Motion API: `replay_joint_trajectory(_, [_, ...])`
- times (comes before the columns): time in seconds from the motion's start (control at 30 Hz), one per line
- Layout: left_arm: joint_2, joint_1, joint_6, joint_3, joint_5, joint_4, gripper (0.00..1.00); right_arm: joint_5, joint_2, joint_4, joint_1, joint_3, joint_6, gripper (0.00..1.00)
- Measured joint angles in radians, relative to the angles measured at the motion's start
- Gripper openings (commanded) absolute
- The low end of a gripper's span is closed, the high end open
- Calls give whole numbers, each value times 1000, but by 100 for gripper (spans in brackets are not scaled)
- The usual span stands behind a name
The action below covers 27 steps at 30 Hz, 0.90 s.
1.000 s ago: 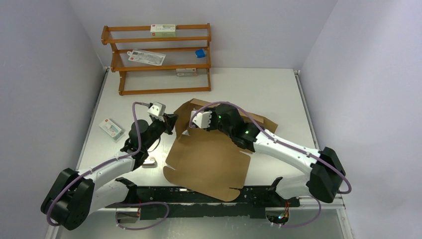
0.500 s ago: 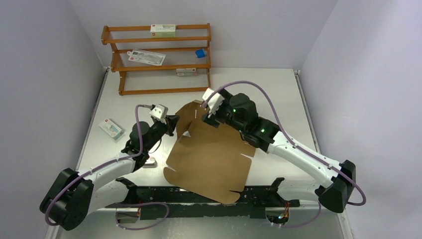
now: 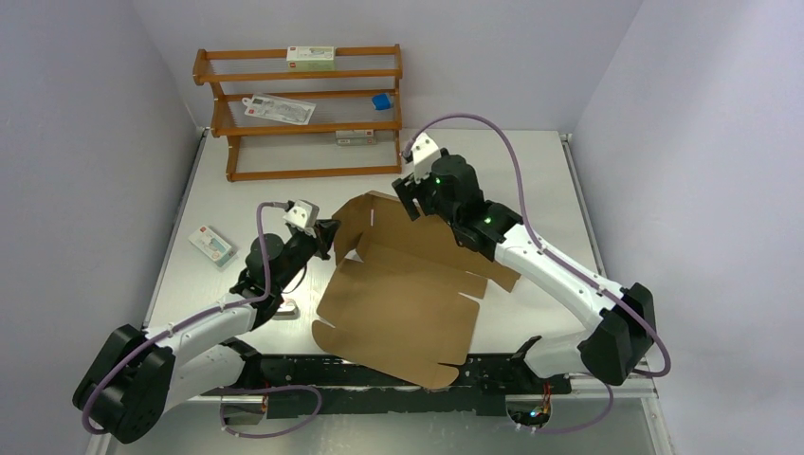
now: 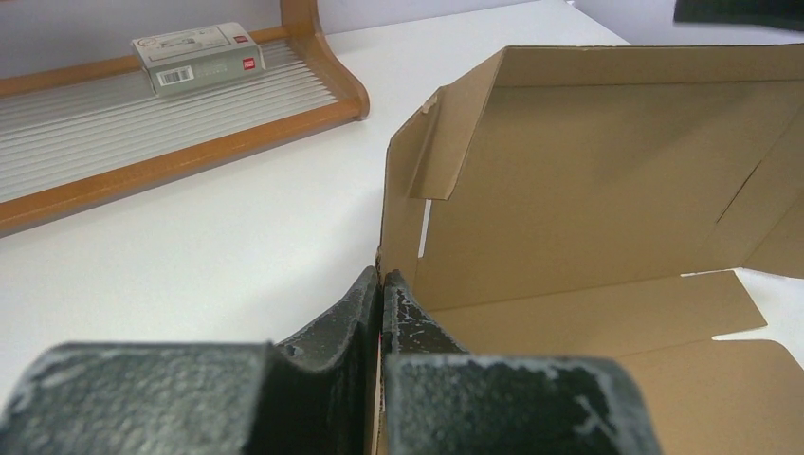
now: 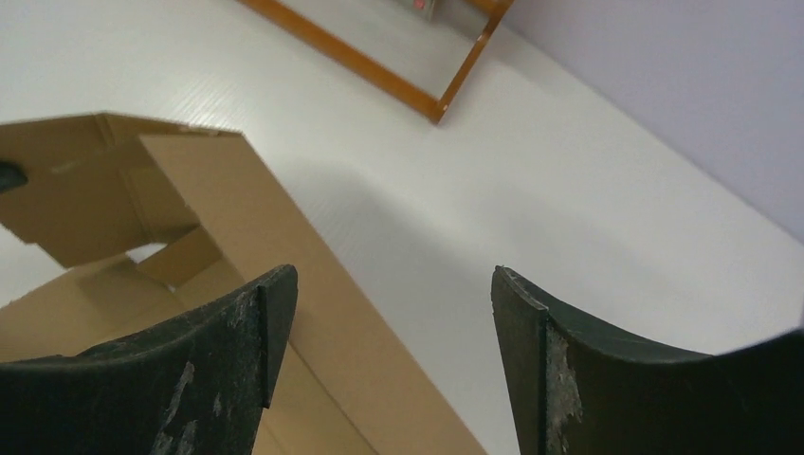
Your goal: Fold the paper box
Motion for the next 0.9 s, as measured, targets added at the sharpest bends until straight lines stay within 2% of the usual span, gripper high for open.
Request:
replay_joint_trajectory(0.37, [19,-11,-1,-6,-5,31,8,-79,18,-28,0,-61,54,78])
replay_joint_trajectory(0.9, [32,-74,12,-3,-4,37,13,-112,25,-33,0,-90,10,80])
